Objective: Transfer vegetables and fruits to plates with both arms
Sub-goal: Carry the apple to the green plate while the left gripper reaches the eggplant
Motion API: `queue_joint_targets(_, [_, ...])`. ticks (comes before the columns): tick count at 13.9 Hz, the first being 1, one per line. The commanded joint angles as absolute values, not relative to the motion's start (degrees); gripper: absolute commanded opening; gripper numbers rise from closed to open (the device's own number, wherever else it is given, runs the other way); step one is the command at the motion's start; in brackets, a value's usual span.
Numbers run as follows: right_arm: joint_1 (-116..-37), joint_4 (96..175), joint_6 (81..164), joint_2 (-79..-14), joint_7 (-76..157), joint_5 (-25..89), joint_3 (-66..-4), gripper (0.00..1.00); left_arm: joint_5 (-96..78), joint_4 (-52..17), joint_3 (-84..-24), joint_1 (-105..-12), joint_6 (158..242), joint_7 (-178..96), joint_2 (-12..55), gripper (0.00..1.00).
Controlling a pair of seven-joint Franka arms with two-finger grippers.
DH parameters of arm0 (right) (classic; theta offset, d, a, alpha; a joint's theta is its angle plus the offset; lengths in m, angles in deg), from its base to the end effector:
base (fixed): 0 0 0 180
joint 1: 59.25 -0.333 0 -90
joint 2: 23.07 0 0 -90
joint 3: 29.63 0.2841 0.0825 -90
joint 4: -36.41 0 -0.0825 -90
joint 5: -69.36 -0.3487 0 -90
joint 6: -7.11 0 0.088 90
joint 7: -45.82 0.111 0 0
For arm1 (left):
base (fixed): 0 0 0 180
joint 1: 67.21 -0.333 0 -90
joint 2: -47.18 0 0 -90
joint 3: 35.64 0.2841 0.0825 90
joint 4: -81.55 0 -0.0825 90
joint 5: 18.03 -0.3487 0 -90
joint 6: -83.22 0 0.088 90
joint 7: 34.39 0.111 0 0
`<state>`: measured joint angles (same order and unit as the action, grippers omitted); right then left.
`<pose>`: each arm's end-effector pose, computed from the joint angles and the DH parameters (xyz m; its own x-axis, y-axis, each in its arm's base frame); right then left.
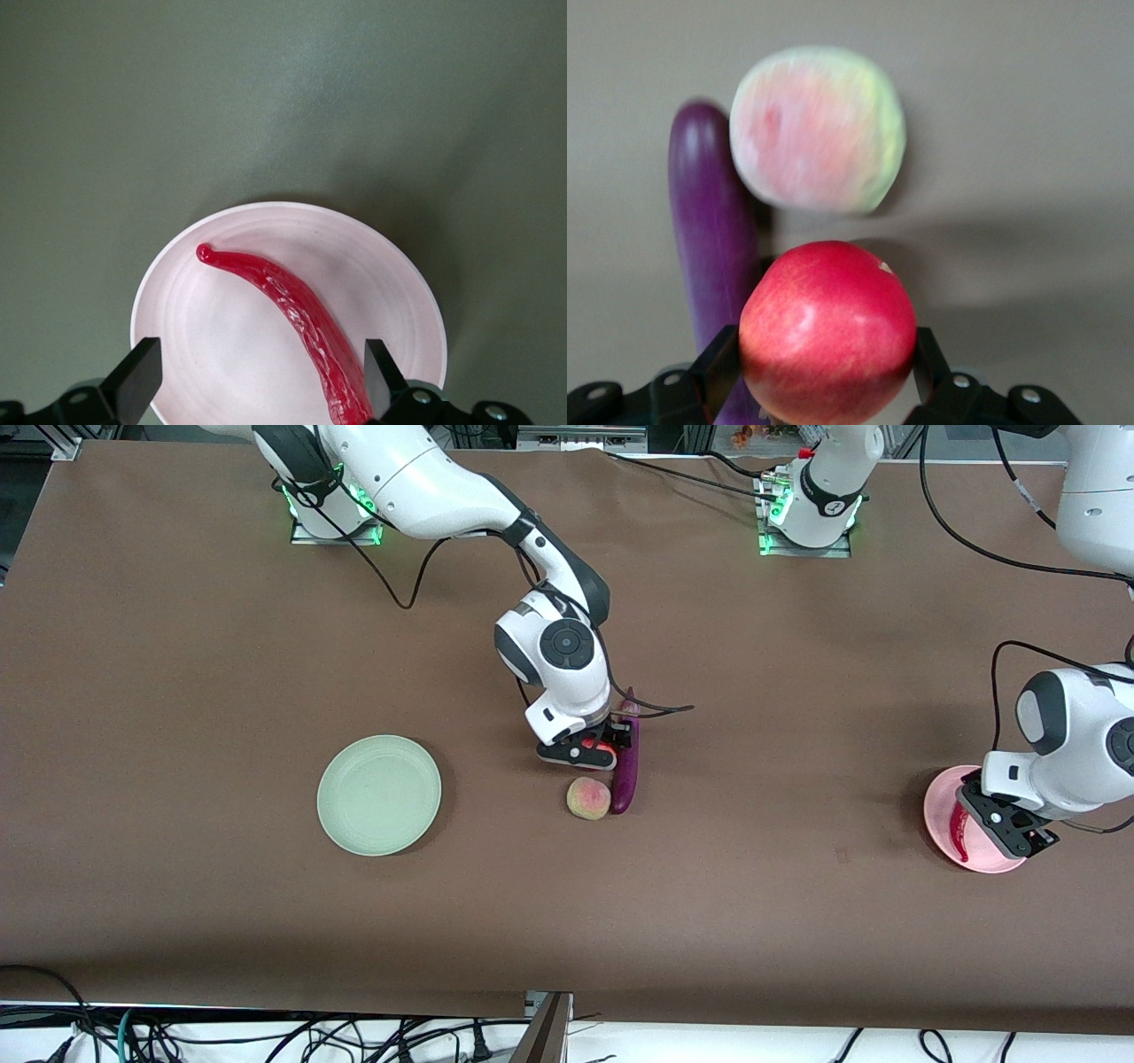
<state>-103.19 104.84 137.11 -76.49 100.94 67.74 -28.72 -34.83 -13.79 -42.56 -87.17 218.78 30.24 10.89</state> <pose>0.5121 0.5060 0.2248 0.9775 -0.2050 0.0507 -0.1965 -0.9709 -0.1370 0.6266 0.1582 0.2411 0.4774 -0.8723 -0.1063 -0.8769 -0.4652 -0.1210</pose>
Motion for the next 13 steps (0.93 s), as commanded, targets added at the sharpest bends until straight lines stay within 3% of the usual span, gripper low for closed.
queue_joint_targets(1, [-99.4,104.9,128.4,-71.0,93.7,67.9,-28.0,0.21,-35.7,-11.6,-43.2,-86.6,214.2,31.1,11.8,1.0])
queue_joint_targets(6, [-90.3,105.8,114.4,-64.9,71.8,68.2,-28.3,0.2,-35.7,-4.2,-46.7,-82.1,197.8,19.9,12.1,1.0])
queue_joint_targets(10, [-80.0,109.6,115.5,-65.1,55.1,68.7,-30.2,0.22,-29.4,-3.2,-49.3,-77.9,193.9,2.4,12.1,1.0])
queue_joint_targets(13, [-76.5,112.3,116.6,-66.3,53.8,68.6,-30.2,0.28,-23.0,-3.5,-49.8,-74.7,193.9,-8.2,12.0,1.0])
